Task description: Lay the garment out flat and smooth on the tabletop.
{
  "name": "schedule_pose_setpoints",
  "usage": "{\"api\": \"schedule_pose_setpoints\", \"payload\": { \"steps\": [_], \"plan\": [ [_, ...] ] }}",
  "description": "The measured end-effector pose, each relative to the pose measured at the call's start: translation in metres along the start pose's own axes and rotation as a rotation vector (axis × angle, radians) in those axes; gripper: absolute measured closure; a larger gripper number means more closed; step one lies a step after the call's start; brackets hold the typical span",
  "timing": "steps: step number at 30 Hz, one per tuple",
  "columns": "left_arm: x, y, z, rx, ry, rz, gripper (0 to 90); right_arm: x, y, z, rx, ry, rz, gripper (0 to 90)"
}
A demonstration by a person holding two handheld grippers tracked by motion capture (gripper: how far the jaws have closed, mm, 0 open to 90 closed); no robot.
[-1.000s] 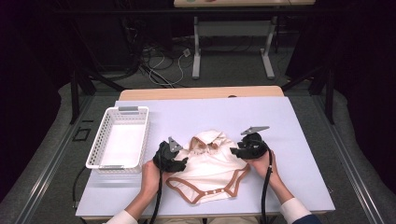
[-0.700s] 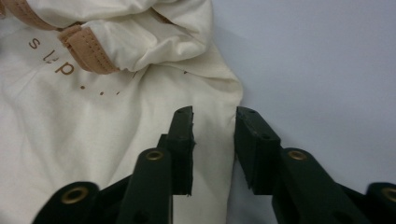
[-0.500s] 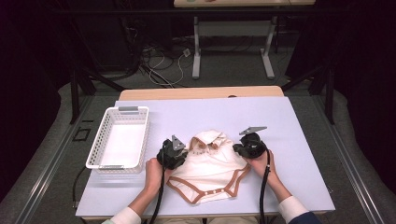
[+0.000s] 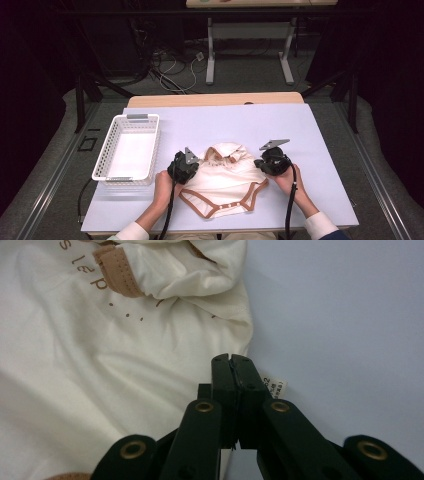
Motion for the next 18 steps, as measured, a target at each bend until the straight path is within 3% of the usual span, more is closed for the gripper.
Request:
{"api": "schedule_pose_setpoints", "payload": {
  "steps": [1, 4, 7, 12, 15, 18],
  "plan": [
    [-0.001, 0.000, 0.000, -0.002, -0.001, 0.004, 88.0, 0.000, 0.000, -0.002, 0.008, -0.013, -0.009, 88.6],
    [-0.004, 0.000, -0.002, -0.010, -0.005, 0.013, 72.4, -0.003, 0.001, -0.004, -0.001, -0.086, -0.038, 72.4],
    [-0.007, 0.000, -0.002, -0.015, -0.014, 0.015, 54.2, -0.009, 0.007, -0.001, -0.003, -0.101, -0.076, 55.6],
    [-0.010, 0.000, 0.000, -0.023, -0.021, 0.018, 41.1, -0.018, 0.023, 0.014, -0.025, -0.081, -0.110, 34.6],
    [-0.012, 0.000, 0.004, -0.032, -0.019, 0.034, 39.2, -0.020, 0.035, 0.021, -0.035, -0.067, -0.149, 32.4],
    [-0.017, 0.000, 0.009, -0.034, -0.014, 0.064, 40.0, -0.022, 0.040, 0.026, 0.001, -0.084, -0.180, 40.9]
  ]
}}
Point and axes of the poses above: each handheld gripper's, and its own axes: z roughly forward along the jaws, x roughly out of its underside, y roughly to its left, the point moved 1 cm from there along z, roughly forward along the jaws, and after that the axes turned 7 degrees about z, right-handed, at the moved point
